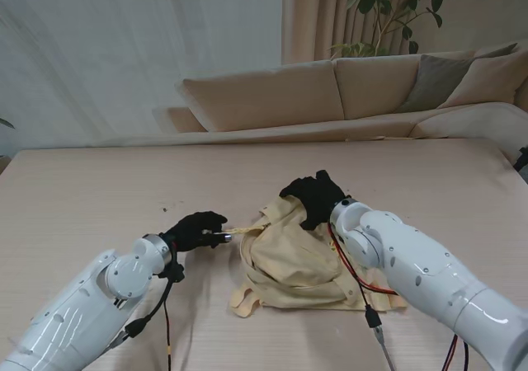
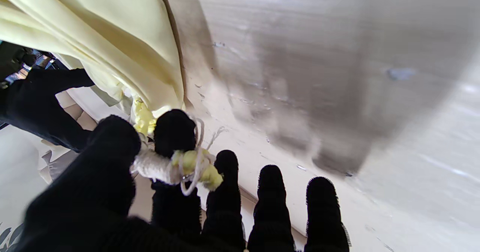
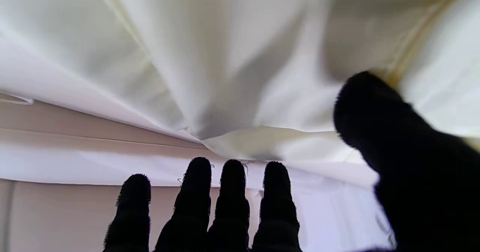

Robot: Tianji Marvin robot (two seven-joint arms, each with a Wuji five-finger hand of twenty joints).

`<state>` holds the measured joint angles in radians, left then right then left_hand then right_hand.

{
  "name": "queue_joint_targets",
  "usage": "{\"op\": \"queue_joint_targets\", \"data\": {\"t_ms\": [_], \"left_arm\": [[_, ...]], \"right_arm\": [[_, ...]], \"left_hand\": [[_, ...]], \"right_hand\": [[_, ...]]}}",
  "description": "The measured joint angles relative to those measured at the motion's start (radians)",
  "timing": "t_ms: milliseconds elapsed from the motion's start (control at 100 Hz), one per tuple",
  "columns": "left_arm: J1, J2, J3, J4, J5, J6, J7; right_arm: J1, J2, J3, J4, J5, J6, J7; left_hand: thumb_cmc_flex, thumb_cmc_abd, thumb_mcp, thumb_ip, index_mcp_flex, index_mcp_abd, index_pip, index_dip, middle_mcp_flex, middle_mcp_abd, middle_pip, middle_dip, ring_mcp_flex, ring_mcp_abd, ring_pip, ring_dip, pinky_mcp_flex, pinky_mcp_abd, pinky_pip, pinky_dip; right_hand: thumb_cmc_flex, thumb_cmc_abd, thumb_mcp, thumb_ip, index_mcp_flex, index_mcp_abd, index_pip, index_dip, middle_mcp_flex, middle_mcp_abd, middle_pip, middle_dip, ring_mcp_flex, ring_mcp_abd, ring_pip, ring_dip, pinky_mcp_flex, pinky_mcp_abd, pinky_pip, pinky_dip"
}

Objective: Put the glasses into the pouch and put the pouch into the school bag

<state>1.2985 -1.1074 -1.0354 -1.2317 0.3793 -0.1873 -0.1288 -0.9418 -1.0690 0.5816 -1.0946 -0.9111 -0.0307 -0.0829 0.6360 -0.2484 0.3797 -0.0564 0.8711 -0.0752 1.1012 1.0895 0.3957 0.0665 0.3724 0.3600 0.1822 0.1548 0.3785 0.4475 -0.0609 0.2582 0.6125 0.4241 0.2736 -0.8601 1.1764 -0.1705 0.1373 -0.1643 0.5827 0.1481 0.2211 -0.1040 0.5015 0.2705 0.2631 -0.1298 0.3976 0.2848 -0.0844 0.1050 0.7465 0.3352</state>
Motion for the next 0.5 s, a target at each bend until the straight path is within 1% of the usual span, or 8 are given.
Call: {"op": "queue_joint_targets", "data": {"t_ms": [60,180,220,290,350,380,440,500], "left_arm": [[0.006,0.002,-0.001,-0.004,0.008,0.002,0.003],[0.014,0.003,-0.005,-0.015,0.012,0.012,0.004],[0.016,0.004,-0.006,-0.019,0.012,0.016,0.003],[0.018,0.004,-0.008,-0.024,0.013,0.019,0.003],[0.019,0.004,-0.009,-0.026,0.016,0.019,0.004],[0.019,0.004,-0.009,-0.027,0.017,0.019,0.004],[0.019,0.004,-0.009,-0.027,0.02,0.018,0.004],[0.019,0.005,-0.01,-0.027,0.02,0.018,0.004]], "right_arm": [[0.043,-0.012,-0.056,0.041,-0.004,0.007,-0.015],[0.077,-0.046,-0.089,0.098,0.063,0.03,-0.031],[0.091,-0.05,-0.119,0.105,0.084,0.041,-0.027],[0.109,-0.056,-0.15,0.109,0.096,0.045,0.017],[0.12,-0.059,-0.164,0.109,0.098,0.043,0.076],[0.127,-0.059,-0.176,0.109,0.1,0.042,0.094],[0.138,-0.059,-0.201,0.113,0.108,0.042,0.095],[0.147,-0.064,-0.222,0.125,0.118,0.041,0.081]], "left_hand": [[0.0,0.0,0.0,0.0,0.0,-0.003,0.0,0.0,0.0,0.0,0.0,0.0,0.0,0.0,0.0,0.0,0.0,0.0,0.0,0.0],[0.0,0.0,0.0,0.0,0.0,-0.003,0.0,0.001,0.0,0.0,0.0,0.0,0.0,0.0,0.0,0.0,0.0,0.0,0.009,-0.001],[0.0,0.0,0.0,0.0,0.0,-0.003,0.0,0.002,0.0,0.0,0.0,0.0,0.0,0.0,0.0,0.0,0.0,0.0,0.009,-0.001],[0.0,0.0,0.0,0.0,0.0,-0.003,0.0,0.002,0.0,0.0,0.0,0.0,0.0,0.0,0.0,0.0,0.0,0.0,0.009,-0.002],[0.0,0.0,0.0,0.0,0.0,-0.003,0.0,0.008,0.0,0.0,0.0,0.0,0.0,0.0,0.0,0.0,0.0,0.0,0.009,-0.01],[0.0,0.0,0.0,0.0,0.0,-0.003,0.0,0.011,0.0,0.0,0.0,0.0,0.0,0.0,0.0,0.0,0.0,0.0,0.009,-0.011],[0.0,0.0,0.0,0.0,0.0,-0.003,0.0,0.012,0.0,0.0,0.0,0.0,0.0,0.0,0.0,0.0,-0.001,0.0,0.009,-0.011],[0.0,0.0,0.0,0.0,0.0,-0.003,0.0,0.012,0.0,0.0,0.0,0.0,0.0,0.0,0.0,0.0,-0.001,0.0,0.009,-0.011]], "right_hand": [[-0.039,-0.043,0.022,-0.034,0.0,0.01,-0.075,-0.014,0.0,0.0,-0.051,-0.02,-0.03,-0.011,-0.026,-0.007,-0.003,-0.003,-0.027,0.0],[-0.05,-0.089,0.052,-0.036,0.0,0.013,-0.194,0.01,-0.003,0.0,-0.097,-0.035,-0.041,-0.014,-0.034,-0.017,-0.005,0.0,-0.057,0.03],[-0.05,-0.099,0.064,-0.027,0.0,0.013,-0.232,0.068,-0.005,0.0,-0.106,-0.037,-0.041,-0.014,-0.034,-0.017,-0.005,0.0,-0.068,0.047],[-0.05,-0.099,0.077,-0.024,0.0,-0.004,-0.252,0.122,-0.005,-0.001,-0.088,-0.034,-0.041,-0.014,-0.034,-0.018,-0.005,-0.003,-0.09,0.059],[-0.05,-0.099,0.077,-0.024,0.0,-0.013,-0.213,0.162,-0.005,-0.002,-0.02,-0.013,-0.041,-0.014,-0.034,-0.018,-0.005,-0.002,-0.092,0.065],[-0.05,-0.098,0.077,-0.024,0.0,-0.02,-0.163,0.182,-0.005,-0.006,0.028,-0.001,-0.041,-0.014,-0.034,-0.018,-0.005,-0.002,-0.092,0.073],[-0.05,-0.098,0.077,-0.024,0.0,-0.041,-0.057,0.192,-0.005,-0.012,0.116,0.033,-0.04,-0.015,-0.034,-0.018,-0.005,0.001,-0.092,0.088],[-0.049,-0.098,0.077,-0.024,0.008,-0.056,0.025,0.194,0.048,-0.016,0.155,0.053,-0.02,-0.015,-0.019,-0.015,-0.005,0.007,-0.092,0.098]]}}
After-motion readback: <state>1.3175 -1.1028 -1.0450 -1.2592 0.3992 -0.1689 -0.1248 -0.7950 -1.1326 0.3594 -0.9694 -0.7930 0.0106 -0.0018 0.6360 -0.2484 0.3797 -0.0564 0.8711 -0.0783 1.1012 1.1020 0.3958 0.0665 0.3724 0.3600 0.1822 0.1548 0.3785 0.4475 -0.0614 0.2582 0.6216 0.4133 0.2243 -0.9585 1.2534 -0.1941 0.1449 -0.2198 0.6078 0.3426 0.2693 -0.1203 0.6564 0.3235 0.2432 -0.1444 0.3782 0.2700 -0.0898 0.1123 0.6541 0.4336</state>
